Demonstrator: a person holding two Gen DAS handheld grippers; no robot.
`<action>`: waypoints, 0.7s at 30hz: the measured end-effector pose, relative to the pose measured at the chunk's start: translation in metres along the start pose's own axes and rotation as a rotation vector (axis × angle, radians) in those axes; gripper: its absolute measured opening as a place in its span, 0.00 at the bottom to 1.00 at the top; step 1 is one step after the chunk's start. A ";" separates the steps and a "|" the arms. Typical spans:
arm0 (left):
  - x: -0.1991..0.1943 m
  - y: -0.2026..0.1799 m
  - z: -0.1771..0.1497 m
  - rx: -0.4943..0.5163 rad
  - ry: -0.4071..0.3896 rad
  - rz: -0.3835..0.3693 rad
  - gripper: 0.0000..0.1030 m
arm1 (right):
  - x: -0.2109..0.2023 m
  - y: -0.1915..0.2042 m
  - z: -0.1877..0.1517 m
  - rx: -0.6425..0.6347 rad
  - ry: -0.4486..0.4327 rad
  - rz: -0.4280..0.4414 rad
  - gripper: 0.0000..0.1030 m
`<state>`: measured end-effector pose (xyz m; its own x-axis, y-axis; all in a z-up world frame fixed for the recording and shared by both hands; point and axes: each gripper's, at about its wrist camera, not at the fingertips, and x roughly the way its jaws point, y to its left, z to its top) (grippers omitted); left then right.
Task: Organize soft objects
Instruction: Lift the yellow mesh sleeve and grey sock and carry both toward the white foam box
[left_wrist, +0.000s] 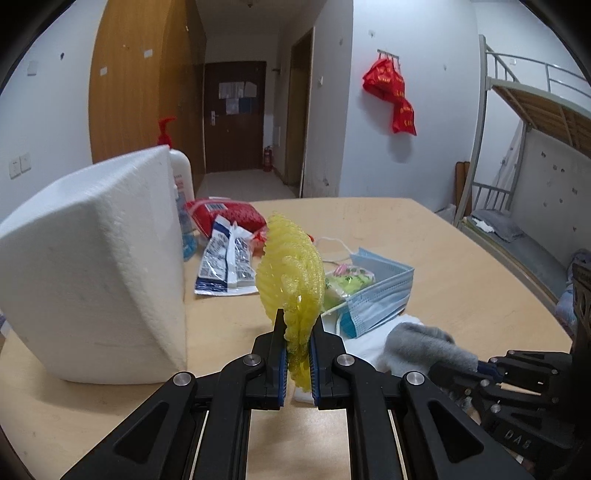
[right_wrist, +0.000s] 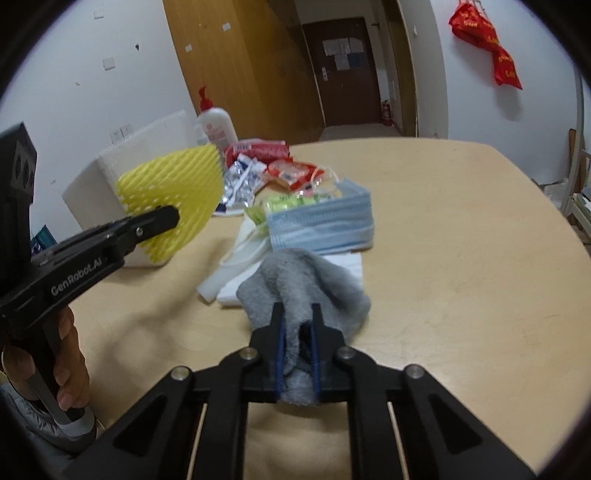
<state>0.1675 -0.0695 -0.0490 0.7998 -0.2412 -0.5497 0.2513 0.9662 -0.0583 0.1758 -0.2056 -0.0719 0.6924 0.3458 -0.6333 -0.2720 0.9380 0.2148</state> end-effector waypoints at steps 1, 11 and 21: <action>-0.003 0.001 0.001 -0.001 -0.005 0.001 0.10 | -0.005 0.001 0.001 0.001 -0.013 -0.002 0.14; -0.044 -0.002 -0.002 0.005 -0.065 0.001 0.10 | -0.045 0.012 0.001 -0.011 -0.113 -0.006 0.14; -0.085 -0.006 -0.006 0.016 -0.115 0.007 0.10 | -0.075 0.023 -0.002 -0.020 -0.190 -0.012 0.14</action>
<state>0.0951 -0.0541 -0.0068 0.8584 -0.2446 -0.4509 0.2536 0.9664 -0.0414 0.1165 -0.2095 -0.0207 0.8090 0.3346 -0.4833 -0.2750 0.9421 0.1919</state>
